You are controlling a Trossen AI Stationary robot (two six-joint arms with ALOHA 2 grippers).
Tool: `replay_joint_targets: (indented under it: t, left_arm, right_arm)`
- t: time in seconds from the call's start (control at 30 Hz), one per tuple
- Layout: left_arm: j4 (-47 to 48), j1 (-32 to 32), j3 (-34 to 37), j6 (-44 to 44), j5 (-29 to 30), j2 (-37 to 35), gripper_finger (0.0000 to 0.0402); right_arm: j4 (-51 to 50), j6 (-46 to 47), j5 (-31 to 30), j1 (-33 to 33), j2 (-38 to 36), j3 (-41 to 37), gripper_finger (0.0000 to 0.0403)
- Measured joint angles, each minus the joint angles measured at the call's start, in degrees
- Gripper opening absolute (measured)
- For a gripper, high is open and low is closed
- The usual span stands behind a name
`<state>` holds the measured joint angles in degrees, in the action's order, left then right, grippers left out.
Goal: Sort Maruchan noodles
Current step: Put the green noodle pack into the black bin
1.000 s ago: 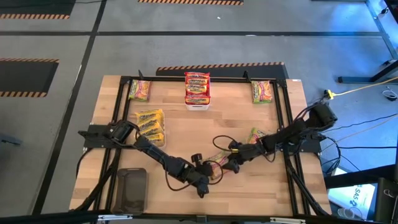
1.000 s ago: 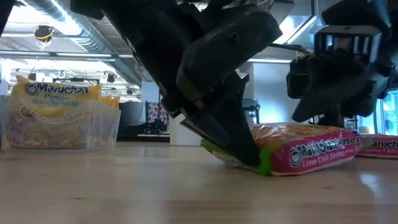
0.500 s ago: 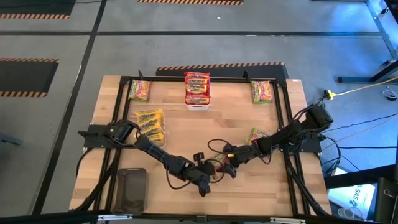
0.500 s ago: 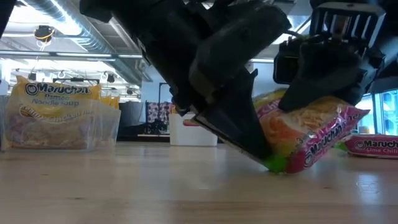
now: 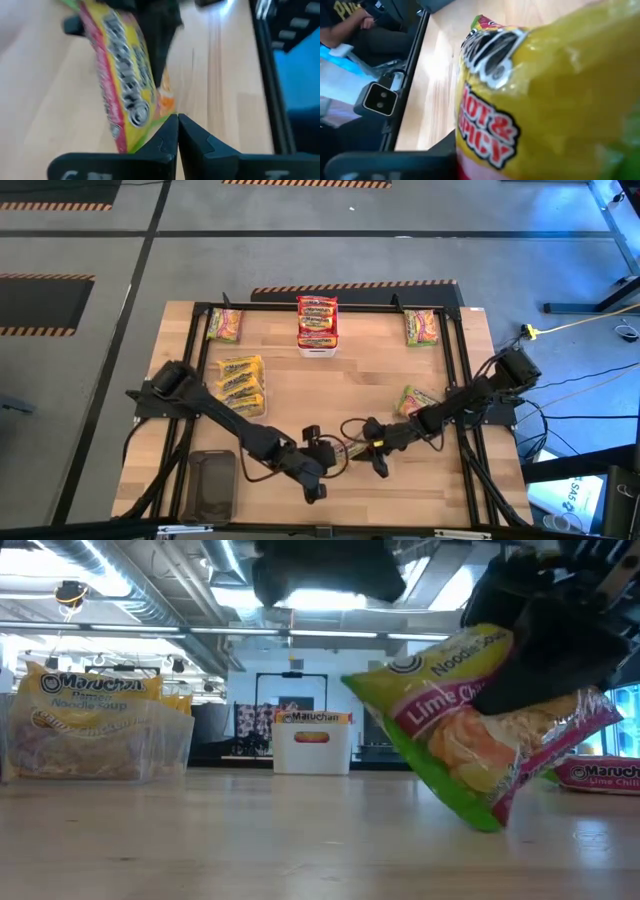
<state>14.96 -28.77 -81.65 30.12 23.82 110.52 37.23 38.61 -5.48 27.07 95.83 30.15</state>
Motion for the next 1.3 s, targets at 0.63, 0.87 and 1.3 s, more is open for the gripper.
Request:
replay_joint_targets:
  t: [0.63, 0.87, 1.3]
  left_arm:
    - [-3.52, 5.12, -0.04, 7.27, -5.61, -3.54, 0.0242]
    - [-5.59, 5.35, 0.11, 7.07, -7.74, -1.56, 0.0285]
    - [-6.61, 6.59, 0.04, 6.85, -9.67, 0.88, 0.0273]
  right_arm:
    - [-1.26, -11.57, -10.44, 5.58, -0.08, 3.93, 0.0101]
    - [-1.36, -13.04, -10.44, 5.57, -0.11, 5.09, 0.0089]
    - [-3.28, -14.97, -9.43, 5.52, -0.11, 7.47, 0.0093]
